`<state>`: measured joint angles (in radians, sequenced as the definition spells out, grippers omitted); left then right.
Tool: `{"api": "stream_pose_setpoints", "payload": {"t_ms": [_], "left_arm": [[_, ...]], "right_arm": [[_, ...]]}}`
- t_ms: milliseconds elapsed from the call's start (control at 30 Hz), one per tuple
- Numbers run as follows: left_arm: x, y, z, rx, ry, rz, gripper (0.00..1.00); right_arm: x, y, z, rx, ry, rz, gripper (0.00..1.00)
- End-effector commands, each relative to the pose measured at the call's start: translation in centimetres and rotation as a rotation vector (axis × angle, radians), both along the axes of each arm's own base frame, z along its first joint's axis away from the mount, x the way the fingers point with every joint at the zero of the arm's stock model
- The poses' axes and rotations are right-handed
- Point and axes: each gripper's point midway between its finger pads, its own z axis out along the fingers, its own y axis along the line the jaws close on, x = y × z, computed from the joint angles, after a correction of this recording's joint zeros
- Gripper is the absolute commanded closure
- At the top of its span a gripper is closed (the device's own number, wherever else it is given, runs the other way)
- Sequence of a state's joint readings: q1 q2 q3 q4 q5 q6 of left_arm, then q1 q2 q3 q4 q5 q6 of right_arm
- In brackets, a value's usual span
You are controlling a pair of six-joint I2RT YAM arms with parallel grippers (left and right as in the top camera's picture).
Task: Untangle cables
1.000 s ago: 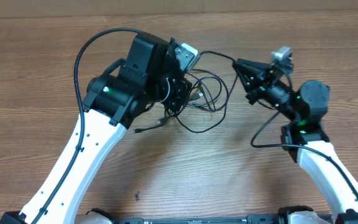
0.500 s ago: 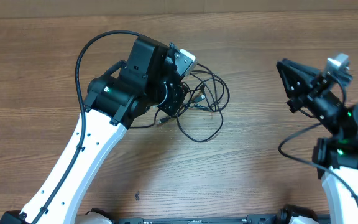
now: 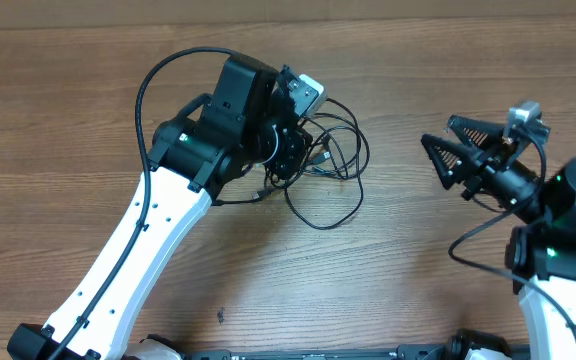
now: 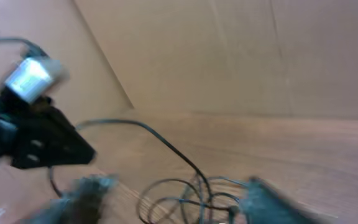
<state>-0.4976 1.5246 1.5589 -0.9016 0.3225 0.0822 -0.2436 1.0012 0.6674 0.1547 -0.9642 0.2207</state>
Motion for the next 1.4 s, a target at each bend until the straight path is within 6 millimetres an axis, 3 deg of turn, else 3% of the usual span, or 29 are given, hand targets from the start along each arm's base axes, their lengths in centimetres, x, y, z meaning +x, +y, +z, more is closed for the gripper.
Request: {"api": "stream_pose_setpoints", "payload": {"t_ms": [0,67,267,400,567,600,633,700,733,767,933,1033,1133,1367], "left_arm": [[-1.1,-2.3,1.6,-0.115,-0.002,-0.119,0.96],[-1.6,-3.5,2.6,-0.177,-0.013,-0.172,0.96],[-3.3,-6.3,6.4,-0.379,-0.051,-0.359,0.96],[-5.2,-7.8,8.0,-0.462,-0.057,-0.470,0.96],[-7.0,-8.4,8.7,-0.513,-0.018,-0.549,0.96],[-7.2,-8.4,8.6,-0.515,-0.009,-0.553,0.96],[-7.3,-8.3,8.5,-0.512,0.002,-0.551,0.96],[-7.4,-8.1,8.0,-0.499,0.030,-0.535,0.96],[-7.5,-7.9,7.6,-0.490,0.046,-0.533,0.96],[-7.7,-7.8,7.4,-0.483,0.053,-0.535,0.96],[-5.7,-5.4,2.8,-0.243,0.070,-0.350,0.96],[-4.4,-2.9,0.0,-0.067,0.082,-0.218,0.96],[-3.2,0.1,-2.8,0.121,0.091,-0.096,0.96],[-3.0,2.6,-7.8,0.293,0.162,-0.030,0.96]], "right_arm": [[1.1,0.7,-1.9,-0.030,0.026,0.036,0.05],[1.9,1.5,-3.7,-0.041,0.064,0.060,0.00],[4.5,3.9,-9.6,-0.097,0.172,0.077,0.00],[5.7,5.1,-11.3,-0.107,0.175,0.092,0.00],[7.1,5.2,-13.0,-0.124,0.179,0.057,0.00],[7.2,5.2,-13.0,-0.124,0.175,0.055,0.07],[7.3,5.1,-12.9,-0.126,0.170,0.048,0.23],[7.7,4.7,-12.7,-0.126,0.161,0.026,0.59],[8.0,4.1,-12.7,-0.113,0.180,-0.010,0.85],[8.2,3.9,-12.8,-0.107,0.188,-0.024,0.96],[8.4,2.9,-12.1,-0.052,0.200,-0.046,0.96],[8.4,2.8,-11.1,-0.005,0.188,-0.027,0.96],[8.0,3.1,-8.8,0.086,0.158,0.037,0.96],[7.3,2.7,-3.6,0.209,0.056,0.091,0.96]]}}
